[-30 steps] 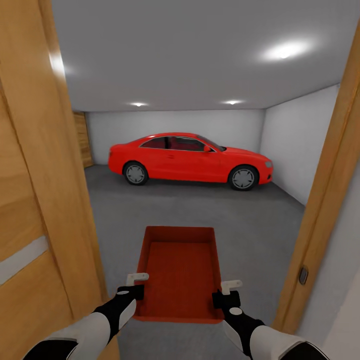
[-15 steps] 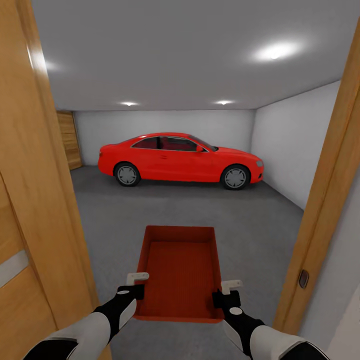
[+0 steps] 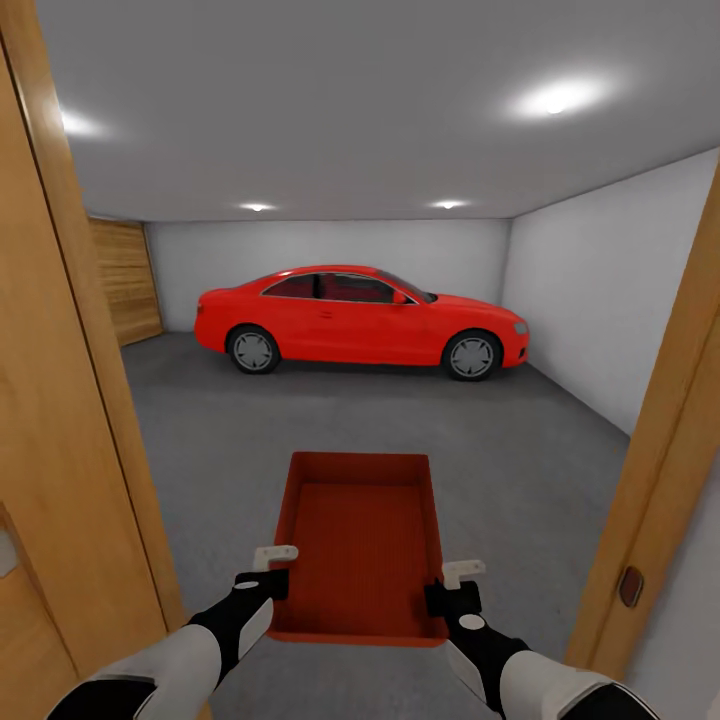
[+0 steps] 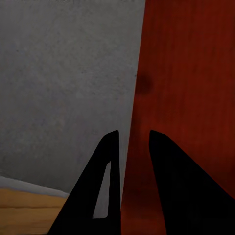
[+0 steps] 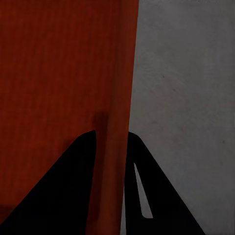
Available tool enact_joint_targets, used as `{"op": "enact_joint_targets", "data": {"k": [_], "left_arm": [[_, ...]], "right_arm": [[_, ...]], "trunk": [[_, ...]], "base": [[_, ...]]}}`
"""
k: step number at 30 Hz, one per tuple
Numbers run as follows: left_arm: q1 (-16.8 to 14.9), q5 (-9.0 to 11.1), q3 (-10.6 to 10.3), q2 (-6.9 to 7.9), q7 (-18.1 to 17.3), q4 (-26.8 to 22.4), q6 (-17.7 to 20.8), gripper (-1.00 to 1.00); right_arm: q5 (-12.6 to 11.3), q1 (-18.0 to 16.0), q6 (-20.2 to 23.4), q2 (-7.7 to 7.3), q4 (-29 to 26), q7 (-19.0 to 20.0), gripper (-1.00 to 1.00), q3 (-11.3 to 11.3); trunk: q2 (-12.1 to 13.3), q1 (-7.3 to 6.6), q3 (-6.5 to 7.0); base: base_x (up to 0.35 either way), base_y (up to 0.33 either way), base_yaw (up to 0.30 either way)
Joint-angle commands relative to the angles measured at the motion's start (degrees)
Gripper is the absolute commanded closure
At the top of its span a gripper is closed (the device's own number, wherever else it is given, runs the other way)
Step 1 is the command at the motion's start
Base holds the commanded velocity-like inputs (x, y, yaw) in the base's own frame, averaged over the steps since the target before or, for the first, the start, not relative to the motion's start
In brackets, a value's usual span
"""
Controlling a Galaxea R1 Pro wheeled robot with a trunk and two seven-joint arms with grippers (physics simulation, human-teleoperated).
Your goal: Move the two storage containers from the living room to the garage. In the garage, place one container on the floor and stack the other container on top of it (either order is fine).
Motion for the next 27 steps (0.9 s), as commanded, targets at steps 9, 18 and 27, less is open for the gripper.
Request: {"op": "enact_joint_targets", "data": {"k": [9, 18, 27], "left_arm": [[0.0, -0.1, -0.2, -0.02, 0.2, -0.3, 0.1, 1.00], [0.0, -0.1, -0.2, -0.02, 0.2, -0.4, 0.1, 1.00], [0.0, -0.1, -0.2, -0.08, 0.2, -0.3, 0.1, 1.00]], "right_arm": [[-0.5, -0.1, 0.0, 0.05, 0.1, 0.1, 1.00, -4.0], [-0.5, -0.1, -0.1, 0.05, 0.1, 0.0, 1.00, -4.0], [-0.5, -0.1, -0.1, 0.05, 0.1, 0.0, 1.00, -4.0]], "trunk": [[-0.1, 0.03, -0.10], [-0.1, 0.03, -0.10], [-0.1, 0.03, -0.10]], "base": [[0.024, 0.000, 0.000], [0.000, 0.000, -0.104], [0.000, 0.000, -0.009]]}}
